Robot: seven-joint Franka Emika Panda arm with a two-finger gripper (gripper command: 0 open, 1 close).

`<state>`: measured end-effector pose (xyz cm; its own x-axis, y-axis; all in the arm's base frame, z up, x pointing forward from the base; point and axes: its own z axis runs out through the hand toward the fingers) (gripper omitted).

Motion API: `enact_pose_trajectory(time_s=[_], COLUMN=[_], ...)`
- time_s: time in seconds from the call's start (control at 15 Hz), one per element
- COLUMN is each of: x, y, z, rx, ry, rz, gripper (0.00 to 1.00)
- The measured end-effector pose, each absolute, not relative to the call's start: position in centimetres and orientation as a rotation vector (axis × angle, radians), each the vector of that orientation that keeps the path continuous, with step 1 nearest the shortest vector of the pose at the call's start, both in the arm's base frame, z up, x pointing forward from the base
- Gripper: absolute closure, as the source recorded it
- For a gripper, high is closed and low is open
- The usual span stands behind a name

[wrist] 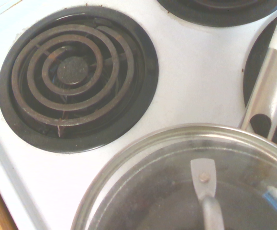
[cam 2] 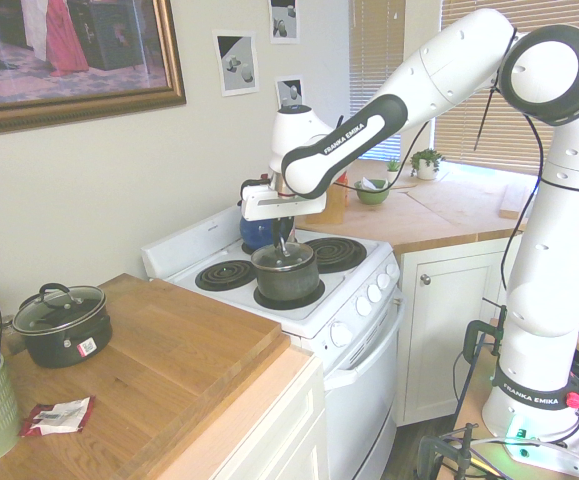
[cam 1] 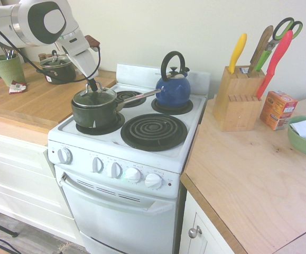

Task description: Cover the lid of the pot

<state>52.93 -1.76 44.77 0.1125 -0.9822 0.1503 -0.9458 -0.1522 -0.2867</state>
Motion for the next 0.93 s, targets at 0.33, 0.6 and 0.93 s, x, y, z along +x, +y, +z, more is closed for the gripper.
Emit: enact_pose_trajectory(time_s=[0.33,0.6,0.93], x=[51.4,50.4,50.1], y=[-0.6,0.0,-0.6], z=[44.5,45.0,44.2], rx=[-2.285,-2.295,-2.323], ry=[1.927,1.901,1.912], rz=[-0.461,-0.492,-0.505], gripper=[1.0,1.0,1.0])
